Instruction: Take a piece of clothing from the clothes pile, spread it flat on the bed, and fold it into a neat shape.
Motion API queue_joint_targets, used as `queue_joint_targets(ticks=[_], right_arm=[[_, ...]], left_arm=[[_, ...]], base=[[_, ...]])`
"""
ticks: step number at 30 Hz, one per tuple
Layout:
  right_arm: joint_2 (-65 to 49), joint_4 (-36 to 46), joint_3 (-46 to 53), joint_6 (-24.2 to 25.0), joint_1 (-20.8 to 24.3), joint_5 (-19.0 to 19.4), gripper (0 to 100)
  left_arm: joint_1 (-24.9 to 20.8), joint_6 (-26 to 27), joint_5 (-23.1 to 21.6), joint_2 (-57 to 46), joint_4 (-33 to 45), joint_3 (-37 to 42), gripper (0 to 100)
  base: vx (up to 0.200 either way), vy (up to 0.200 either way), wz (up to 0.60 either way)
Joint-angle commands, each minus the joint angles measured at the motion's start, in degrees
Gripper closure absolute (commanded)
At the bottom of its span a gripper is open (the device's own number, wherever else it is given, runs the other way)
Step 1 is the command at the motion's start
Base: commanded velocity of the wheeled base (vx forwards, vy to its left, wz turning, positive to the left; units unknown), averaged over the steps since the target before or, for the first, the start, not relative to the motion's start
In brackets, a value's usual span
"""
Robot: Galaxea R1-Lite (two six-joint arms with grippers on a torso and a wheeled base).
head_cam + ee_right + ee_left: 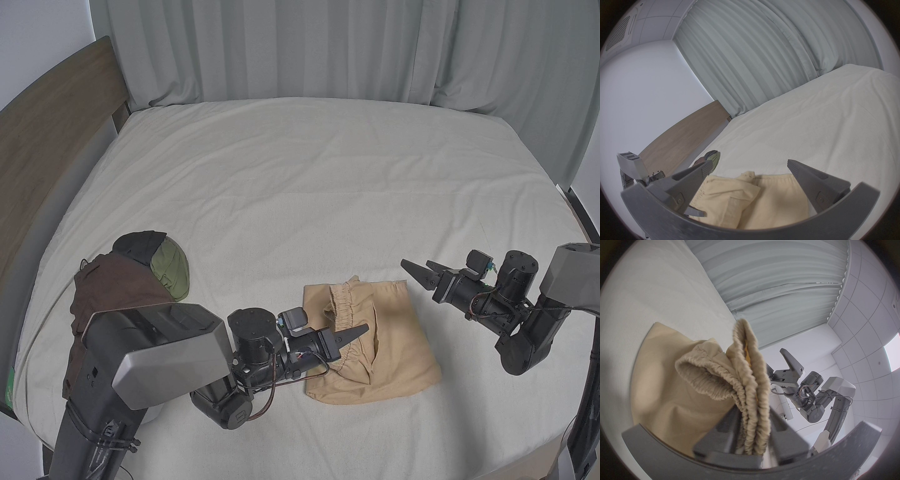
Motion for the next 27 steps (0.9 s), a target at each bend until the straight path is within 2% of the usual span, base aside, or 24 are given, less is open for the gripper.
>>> queue_joint_targets(ticks=[1, 13, 18, 20, 25, 27], right_arm=[[-0.55, -0.04, 0.16, 0.04, 0.23, 0.03, 0], [-0.03, 0.05, 0.69, -0.05, 0.59, 0.03, 0], [0.06, 0.05, 2.00, 0.04, 1.90, 0.03, 0], [0.33, 0.05, 3.85, 0.04, 3.31, 0.12, 0], [0.76, 0.05, 7.89, -0.14, 5.07, 0.73, 0], [1.03, 0.05, 9.83, -0.32, 5.42, 1.61, 0]], left_arm=[[-0.17, 0.07, -0.03, 0.73, -0.05, -0.05, 0], [-0.44, 0.42, 1.46, 0.02, -0.05, -0.14, 0], [0.53, 2.88, 1.81, -1.65, 0.03, 1.44, 0], [2.29, 4.99, 1.81, -4.64, 0.03, 4.70, 0], [6.07, 6.40, 1.11, -12.02, 0.03, 11.29, 0], [8.35, 9.30, 1.11, -14.74, 0.03, 13.31, 0]], base=[[0.000, 0.000, 0.00], [0.000, 0.000, 0.00], [0.000, 0.000, 0.00], [0.000, 0.000, 0.00], [0.000, 0.000, 0.00], [0.000, 0.000, 0.00]])
